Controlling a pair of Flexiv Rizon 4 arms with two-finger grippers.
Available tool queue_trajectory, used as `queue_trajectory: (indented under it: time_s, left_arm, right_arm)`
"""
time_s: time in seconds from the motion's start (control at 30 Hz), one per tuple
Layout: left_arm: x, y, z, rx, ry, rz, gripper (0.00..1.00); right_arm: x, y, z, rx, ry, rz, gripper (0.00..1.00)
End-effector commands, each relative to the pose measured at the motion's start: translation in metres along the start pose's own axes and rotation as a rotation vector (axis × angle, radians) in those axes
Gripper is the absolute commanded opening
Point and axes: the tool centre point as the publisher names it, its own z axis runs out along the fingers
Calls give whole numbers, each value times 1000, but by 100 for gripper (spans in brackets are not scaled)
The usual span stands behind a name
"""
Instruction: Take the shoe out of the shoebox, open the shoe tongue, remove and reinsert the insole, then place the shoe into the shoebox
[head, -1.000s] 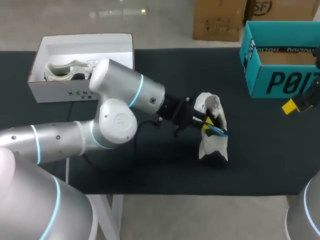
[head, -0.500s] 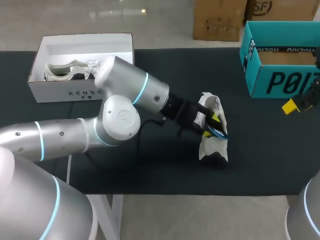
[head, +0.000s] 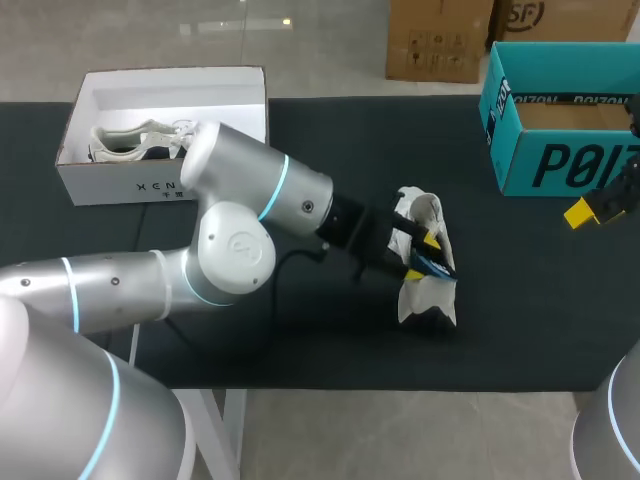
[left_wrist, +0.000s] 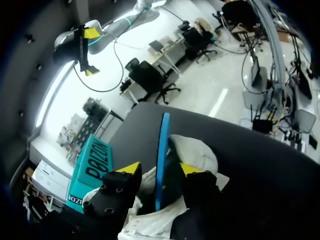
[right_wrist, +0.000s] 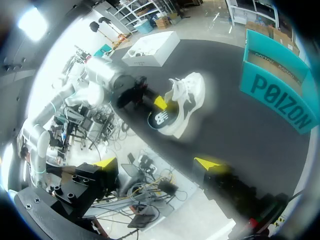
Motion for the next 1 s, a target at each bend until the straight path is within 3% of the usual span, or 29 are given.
queue_trajectory:
  time_s: [0.03, 0.33, 0.97, 1.0]
  left_arm:
    - [1, -5, 4, 6, -7, 6, 25]
    - [1, -12, 11, 28, -10, 15, 4]
    - [-9, 31, 6, -24, 20, 27, 0]
    - [-10, 30, 7, -17, 23, 30, 7]
  right_arm:
    - [0, 0, 0, 1, -1, 2, 100]
    - [0, 0, 0, 1, -1, 2, 100]
    - [0, 0, 0, 1, -1, 2, 100]
    - [0, 0, 0, 1, -1, 2, 100]
